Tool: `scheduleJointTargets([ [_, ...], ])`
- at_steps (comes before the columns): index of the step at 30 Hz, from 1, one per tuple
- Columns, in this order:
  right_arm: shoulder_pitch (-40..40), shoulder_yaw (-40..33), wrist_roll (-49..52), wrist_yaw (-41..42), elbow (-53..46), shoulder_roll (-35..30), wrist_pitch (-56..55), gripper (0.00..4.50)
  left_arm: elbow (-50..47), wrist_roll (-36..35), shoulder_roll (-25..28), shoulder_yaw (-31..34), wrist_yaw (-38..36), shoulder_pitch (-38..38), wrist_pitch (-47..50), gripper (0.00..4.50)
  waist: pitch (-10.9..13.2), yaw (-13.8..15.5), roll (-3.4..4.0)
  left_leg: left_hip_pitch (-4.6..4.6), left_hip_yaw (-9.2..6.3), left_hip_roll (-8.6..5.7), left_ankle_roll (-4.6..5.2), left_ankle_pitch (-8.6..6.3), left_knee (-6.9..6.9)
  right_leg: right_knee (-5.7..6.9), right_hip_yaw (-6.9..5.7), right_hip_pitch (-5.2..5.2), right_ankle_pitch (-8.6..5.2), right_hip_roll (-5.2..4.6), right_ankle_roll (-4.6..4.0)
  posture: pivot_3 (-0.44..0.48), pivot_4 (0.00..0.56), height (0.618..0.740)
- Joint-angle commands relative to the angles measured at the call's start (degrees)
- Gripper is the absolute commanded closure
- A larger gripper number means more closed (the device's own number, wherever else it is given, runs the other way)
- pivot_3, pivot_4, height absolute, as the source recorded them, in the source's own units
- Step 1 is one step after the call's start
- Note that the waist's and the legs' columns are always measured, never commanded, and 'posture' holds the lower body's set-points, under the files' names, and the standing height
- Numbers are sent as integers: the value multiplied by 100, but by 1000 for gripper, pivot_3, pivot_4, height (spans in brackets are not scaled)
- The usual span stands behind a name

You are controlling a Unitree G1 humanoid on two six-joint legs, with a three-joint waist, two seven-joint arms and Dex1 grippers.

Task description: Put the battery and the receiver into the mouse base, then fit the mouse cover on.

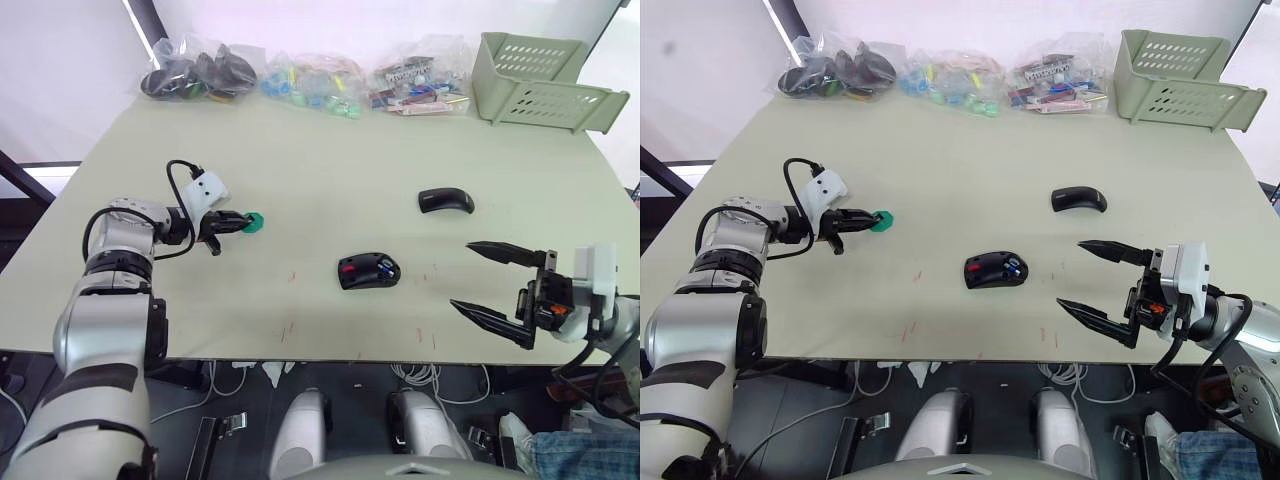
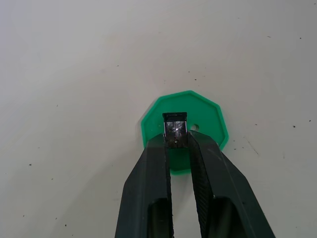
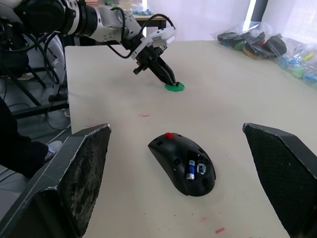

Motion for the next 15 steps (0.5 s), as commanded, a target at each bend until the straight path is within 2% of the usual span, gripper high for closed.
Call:
scheduleJointTargets([
  [1,-86,-40,22,1,-60,-12,-93,0,12,-45,60,17,-26,-43,-39,4449,0,0,0,0,0,0,0,0,0,0,0,0,0,0,0,0,150,740],
  [7,-164,-19,29,-16,-51,-14,-69,0,-12,-251,100,203,-137,-40,-13,4449,0,-2,0,0,0,0,0,0,0,0,0,0,0,0,0,0,150,740],
  [15,-323,27,178,-152,-181,-46,143,0,-408,-1025,193,680,-1312,60,244,4449,0,-5,0,-1,0,0,0,0,1,0,0,-1,1,0,-3,0,150,740],
])
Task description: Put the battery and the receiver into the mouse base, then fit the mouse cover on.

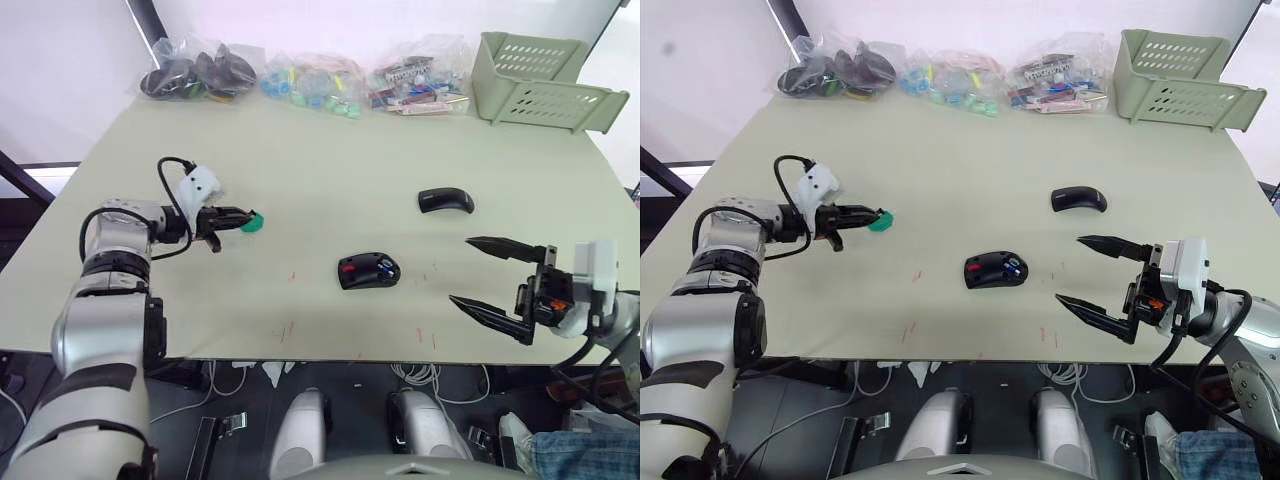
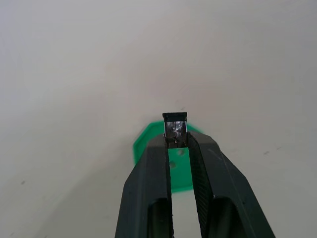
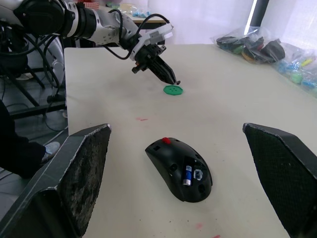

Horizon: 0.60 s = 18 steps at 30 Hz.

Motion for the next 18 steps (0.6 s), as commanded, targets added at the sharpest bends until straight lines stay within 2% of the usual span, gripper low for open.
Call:
scheduleJointTargets([
  [1,-222,-4,210,-163,-215,-39,153,0,-434,-407,139,228,-532,55,166,4449,0,-1,0,0,0,0,0,0,0,0,0,0,0,0,0,0,150,740],
  [5,-817,295,318,-696,-395,-157,863,0,-1590,-953,133,303,-1289,515,900,4449,0,-15,0,0,0,4,0,0,0,4,0,-2,1,0,-6,0,150,740],
  [8,-1183,443,434,-845,-533,-197,1115,0,-2897,-1334,111,300,-1394,1067,1614,4449,1,-15,1,-1,0,8,0,0,-1,7,0,-4,-1,-1,-11,0,150,740],
  [10,-1637,642,587,-1098,-718,-384,1666,0,-4479,-1708,66,262,-1187,1626,2436,4449,2,-23,4,-1,-2,19,0,0,-1,8,1,-5,-2,-4,-12,0,150,740],
  [13,-2218,866,503,-1747,-876,-703,2529,0,-6205,-2113,31,210,-849,2167,3301,4449,5,-6,1,-4,-5,19,0,0,3,11,0,-5,-2,-11,-12,0,150,740],
  [15,-2736,992,1066,-1960,-692,-863,3414,0,-7078,-2173,42,99,-657,2419,3478,4449,6,6,-1,-5,-8,18,0,0,6,10,-3,-4,-7,-13,-22,0,150,740],
  [18,-3701,1181,1903,-2249,15,-697,4644,0,-8061,-2052,18,-90,-66,2504,3755,4449,7,-6,-1,-2,-4,16,0,0,7,9,1,-3,-14,-15,-35,0,150,740],
])
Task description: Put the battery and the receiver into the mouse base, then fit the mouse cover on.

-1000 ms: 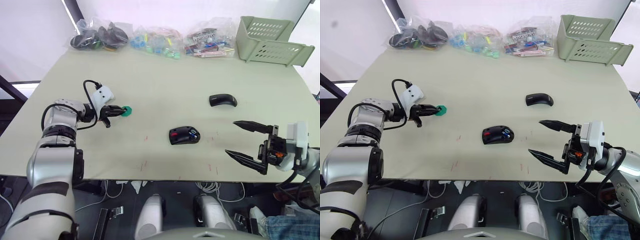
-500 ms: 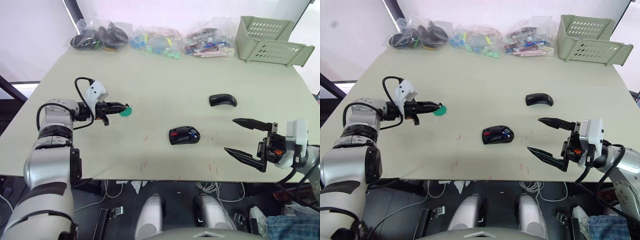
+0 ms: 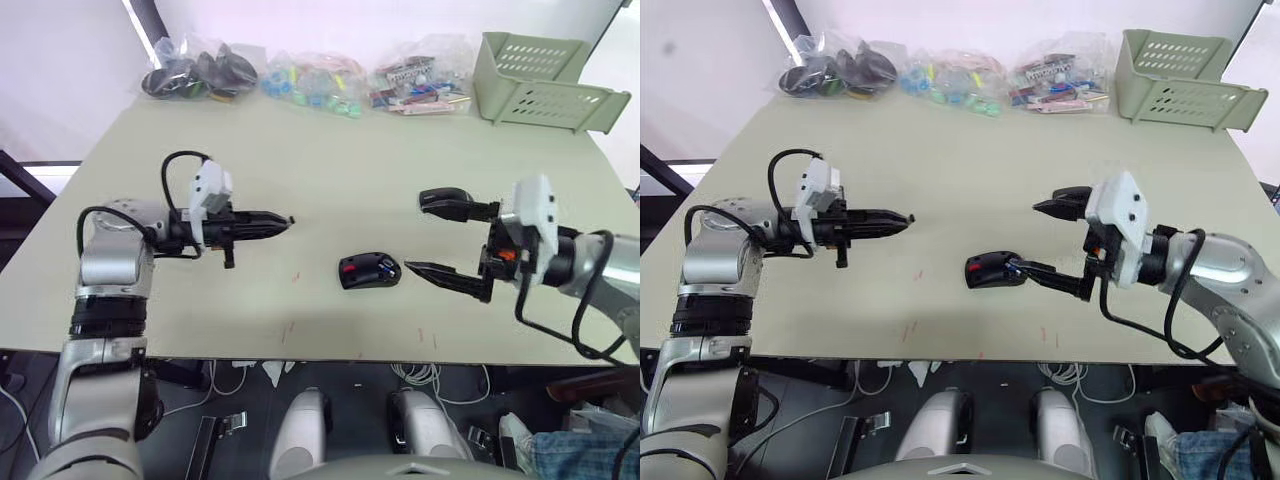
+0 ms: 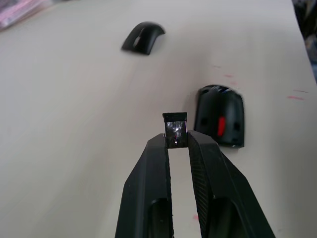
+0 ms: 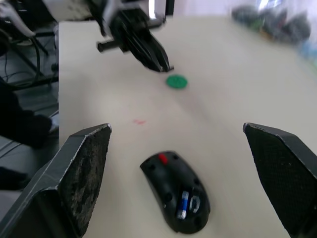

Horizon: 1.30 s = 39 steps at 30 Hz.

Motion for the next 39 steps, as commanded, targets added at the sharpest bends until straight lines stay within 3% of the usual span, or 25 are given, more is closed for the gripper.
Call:
scheduleJointTargets([
  [1,-841,65,907,-452,637,227,1262,0,-1121,48,55,-224,573,-31,232,4449,1,-5,-1,0,-1,-2,0,0,0,1,0,0,0,1,0,0,150,740],
  [8,-2348,65,1701,-1536,2403,1406,3207,0,-1773,-422,-5,-650,671,-480,802,4449,4,-29,2,-3,0,-7,1,0,-6,-1,0,-7,2,11,4,0,150,740],
  [9,-2470,34,1765,-1529,2532,1487,3399,405,-1781,-390,24,-713,622,-480,696,4449,4,-30,2,-4,1,-8,1,0,-6,0,0,-10,7,13,11,0,150,740],
  [11,-2706,-138,1944,-1643,2903,1729,3695,703,-1771,-372,71,-787,562,-461,541,4449,7,-26,6,-4,-1,-8,2,-1,-11,-2,0,-10,11,13,18,0,150,740],
  [13,-2898,-302,2094,-1811,3291,1932,3973,1635,-1751,-356,101,-827,550,-458,405,4449,7,-28,6,-6,2,-9,2,-1,-16,-6,0,-13,11,12,19,0,150,740],
  [14,-2962,-366,2144,-1949,3458,2017,4033,1894,-1747,-363,113,-837,548,-454,375,4449,7,-32,6,-7,1,-9,2,-1,-17,-6,0,-14,11,13,19,0,150,740],
  [27,-3077,-246,4062,-3769,4734,2166,4039,1894,-1721,-334,139,-915,670,-433,-162,4449,12,-91,12,-11,3,-8,2,0,-19,-8,1,-18,11,15,20,0,150,740],
  [28,-3051,-198,4276,-3950,4794,2155,3958,2313,-1715,-318,151,-927,667,-432,-200,4449,13,-100,13,-12,3,-8,2,0,-19,-9,1,-19,12,15,20,0,150,740],
  [30,-3035,-119,4568,-4208,4861,2129,3833,2626,-1703,-299,157,-955,668,-452,-221,4449,13,-116,13,-13,3,-8,2,0,-19,-9,1,-19,12,14,21,0,150,740],
  [39,-2997,412,5746,-5154,4930,1913,3161,2626,-1576,-269,118,-1104,689,-652,-235,4449,24,-168,17,-19,2,-7,2,0,-24,-14,1,-27,11,17,21,0,150,740],
])
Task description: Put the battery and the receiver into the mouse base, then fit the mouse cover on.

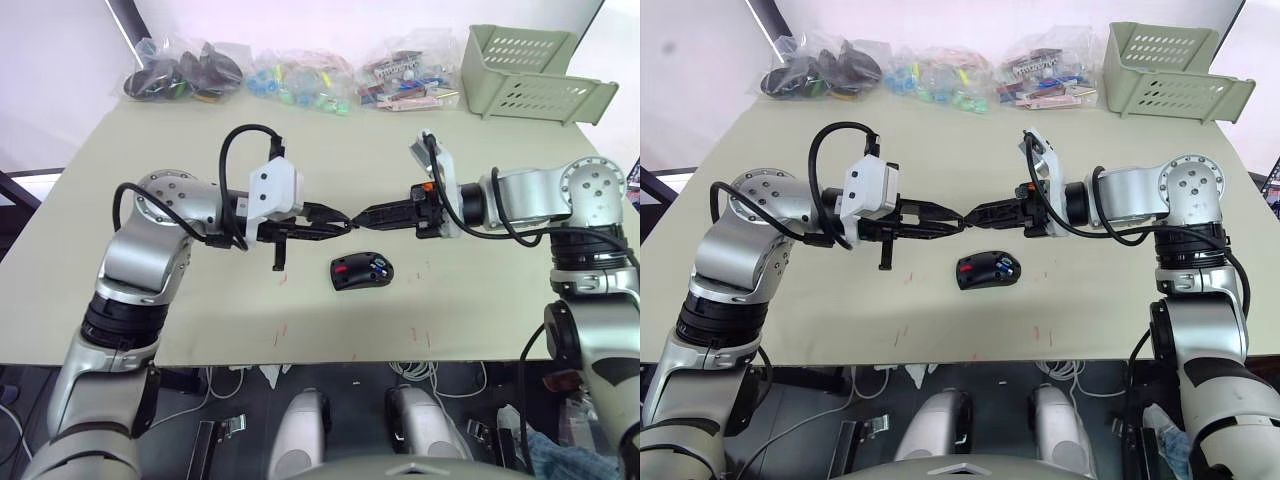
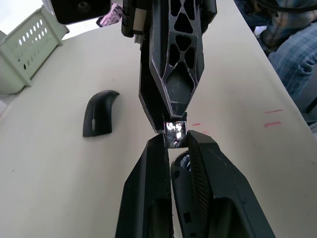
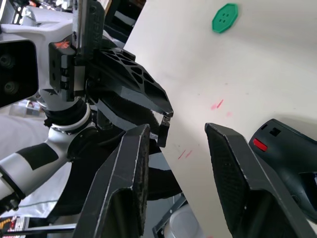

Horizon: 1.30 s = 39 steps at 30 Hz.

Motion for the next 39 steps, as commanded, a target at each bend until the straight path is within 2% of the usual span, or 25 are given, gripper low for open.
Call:
scheduleJointTargets([
  [1,-18,221,715,-350,-143,-164,-391,2626,-3,20,21,-16,26,-139,-92,4449,1,0,0,0,0,0,0,0,-1,-1,0,0,0,0,0,0,150,740],
  [11,76,507,910,-380,-350,-390,-603,2626,-2,18,56,-47,101,-162,-74,4449,3,6,1,-83,-2,1,1,1,9,10,0,-78,2,0,1,0,150,740],
  [30,85,563,910,-320,-431,-410,-704,2626,31,68,32,-39,107,-143,-135,4449,3,6,1,-82,-2,1,1,1,7,8,0,-78,2,0,1,0,150,740],
  [32,84,570,910,-318,-441,-410,-706,3623,40,69,26,-36,106,-140,-141,4449,3,6,1,-82,-2,1,1,1,8,8,0,-78,2,0,1,0,150,740],
  [33,86,586,910,-322,-458,-419,-709,3890,47,68,23,-35,108,-140,-139,4449,3,6,1,-82,-2,1,1,1,8,9,0,-78,2,0,1,0,150,740],
  [39,102,612,910,-310,-481,-446,-728,3890,45,68,1,-39,124,-97,-159,4449,3,6,1,-82,-2,1,1,1,8,8,0,-78,2,0,1,0,150,740],
])
